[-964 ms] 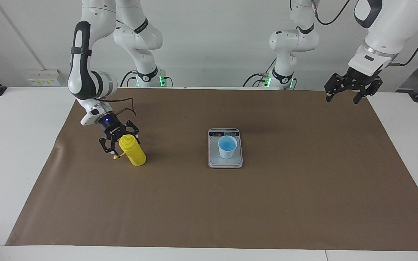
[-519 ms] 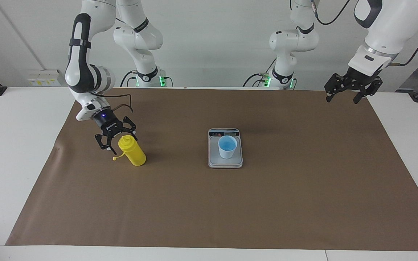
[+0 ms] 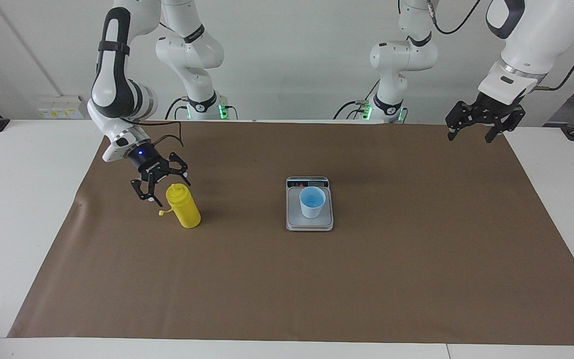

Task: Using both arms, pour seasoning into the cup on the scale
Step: 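Open the right gripper and draw it back from the bottle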

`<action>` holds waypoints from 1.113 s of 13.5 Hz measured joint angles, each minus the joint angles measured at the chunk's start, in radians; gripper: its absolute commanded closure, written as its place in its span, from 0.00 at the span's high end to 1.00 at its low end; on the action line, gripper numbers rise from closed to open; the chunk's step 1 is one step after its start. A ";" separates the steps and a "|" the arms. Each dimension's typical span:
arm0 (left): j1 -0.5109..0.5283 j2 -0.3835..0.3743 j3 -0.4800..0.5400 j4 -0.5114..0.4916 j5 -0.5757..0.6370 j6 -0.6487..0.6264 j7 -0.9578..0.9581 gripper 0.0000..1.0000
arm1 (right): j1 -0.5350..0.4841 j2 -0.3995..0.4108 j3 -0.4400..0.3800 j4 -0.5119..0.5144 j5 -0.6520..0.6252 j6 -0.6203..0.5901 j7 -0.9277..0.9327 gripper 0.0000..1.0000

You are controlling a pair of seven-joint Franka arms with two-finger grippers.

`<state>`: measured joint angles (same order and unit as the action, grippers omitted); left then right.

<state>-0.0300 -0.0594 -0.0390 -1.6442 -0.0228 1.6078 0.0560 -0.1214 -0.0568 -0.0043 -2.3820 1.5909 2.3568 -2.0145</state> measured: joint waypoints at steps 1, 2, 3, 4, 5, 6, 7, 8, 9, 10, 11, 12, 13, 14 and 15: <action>0.000 0.000 0.000 0.000 0.000 0.000 0.000 1.00 | 0.000 -0.013 -0.001 0.000 -0.031 0.000 0.036 1.00; 0.000 0.000 0.000 0.000 0.000 0.000 0.000 1.00 | 0.000 -0.027 -0.001 0.001 -0.064 0.000 0.076 1.00; 0.000 0.000 0.000 0.000 0.000 0.000 0.000 1.00 | 0.000 -0.041 -0.002 0.002 -0.103 0.000 0.125 1.00; 0.000 0.000 0.000 0.000 0.000 0.000 0.000 1.00 | -0.001 -0.057 -0.002 0.003 -0.149 0.000 0.182 1.00; 0.000 0.000 0.000 0.000 0.000 0.000 0.000 1.00 | -0.001 -0.073 -0.002 0.005 -0.198 0.000 0.236 1.00; 0.000 0.000 0.000 0.000 0.000 0.000 0.000 1.00 | -0.002 -0.089 -0.003 0.008 -0.255 0.000 0.288 1.00; 0.000 0.000 0.000 0.000 0.000 0.000 0.000 1.00 | -0.004 -0.105 -0.004 0.012 -0.325 0.000 0.341 1.00; 0.000 0.000 0.000 0.000 0.000 0.000 0.000 1.00 | -0.005 -0.122 -0.007 0.019 -0.403 0.000 0.397 1.00; 0.000 0.000 0.000 0.000 0.000 0.000 0.000 1.00 | -0.010 -0.135 -0.009 0.029 -0.483 -0.003 0.451 1.00; 0.000 0.000 0.000 0.000 0.000 0.000 0.000 1.00 | -0.022 -0.143 -0.009 0.045 -0.558 -0.020 0.496 1.00; 0.000 0.000 0.000 0.000 0.000 0.000 0.000 1.00 | -0.038 -0.146 -0.010 0.068 -0.630 -0.055 0.538 1.00; 0.000 0.000 0.000 0.000 0.000 0.000 0.000 1.00 | -0.052 -0.146 -0.010 0.099 -0.702 -0.094 0.588 1.00; 0.000 0.000 0.000 0.000 0.000 0.000 0.000 1.00 | -0.062 -0.146 -0.011 0.138 -0.787 -0.134 0.657 1.00; 0.000 0.000 0.000 0.000 0.000 0.000 0.000 1.00 | -0.064 -0.146 -0.011 0.175 -0.863 -0.167 0.730 1.00; 0.000 0.000 0.000 0.000 0.000 0.000 0.000 1.00 | -0.062 -0.146 -0.005 0.223 -0.960 -0.209 0.839 1.00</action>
<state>-0.0300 -0.0594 -0.0390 -1.6442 -0.0228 1.6078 0.0560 -0.1837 -0.2032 -0.0097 -2.1587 0.6307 2.1481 -1.1759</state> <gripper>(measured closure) 0.000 0.000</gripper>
